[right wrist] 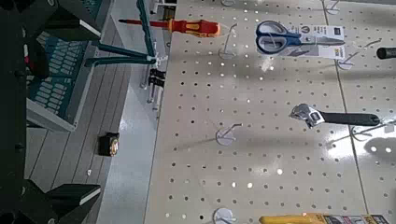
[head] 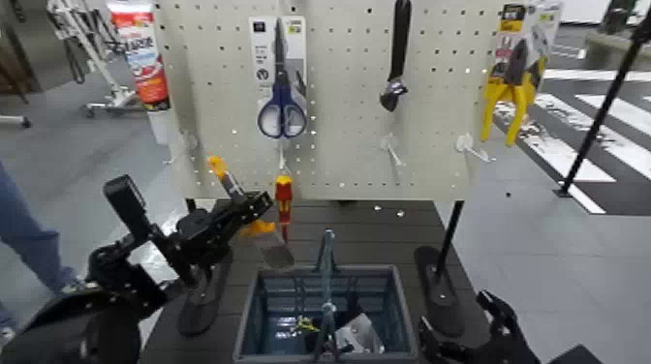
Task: Put the yellow paint brush into the crate.
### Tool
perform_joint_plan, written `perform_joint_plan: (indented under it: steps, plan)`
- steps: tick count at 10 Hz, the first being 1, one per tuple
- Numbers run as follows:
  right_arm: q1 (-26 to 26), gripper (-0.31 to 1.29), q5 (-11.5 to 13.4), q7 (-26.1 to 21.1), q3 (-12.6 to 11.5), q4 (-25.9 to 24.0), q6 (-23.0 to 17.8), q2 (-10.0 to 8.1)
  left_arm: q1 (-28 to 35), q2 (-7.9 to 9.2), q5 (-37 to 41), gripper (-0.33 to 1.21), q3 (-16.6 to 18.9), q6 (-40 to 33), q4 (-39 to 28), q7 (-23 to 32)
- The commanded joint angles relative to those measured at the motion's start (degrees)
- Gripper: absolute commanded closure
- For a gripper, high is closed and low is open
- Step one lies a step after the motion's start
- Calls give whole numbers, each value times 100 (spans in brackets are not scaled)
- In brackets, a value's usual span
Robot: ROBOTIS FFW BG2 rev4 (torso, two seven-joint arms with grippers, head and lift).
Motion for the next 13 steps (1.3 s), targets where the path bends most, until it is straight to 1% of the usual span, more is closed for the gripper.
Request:
perform_joint_plan:
  steps: [1,5,13]
  plan:
    - [-9,15,0,0,9,11,0,3,7,-29,215,117,-321,-110,482,-20]
    - [-17,15,0,0,35,11,0,3,7,-56,241,117,-593,-163,922,-37]
    - [-17,15,0,0,44,11,0,3,-2,-73,162,117,-769,-163,1554,-81]
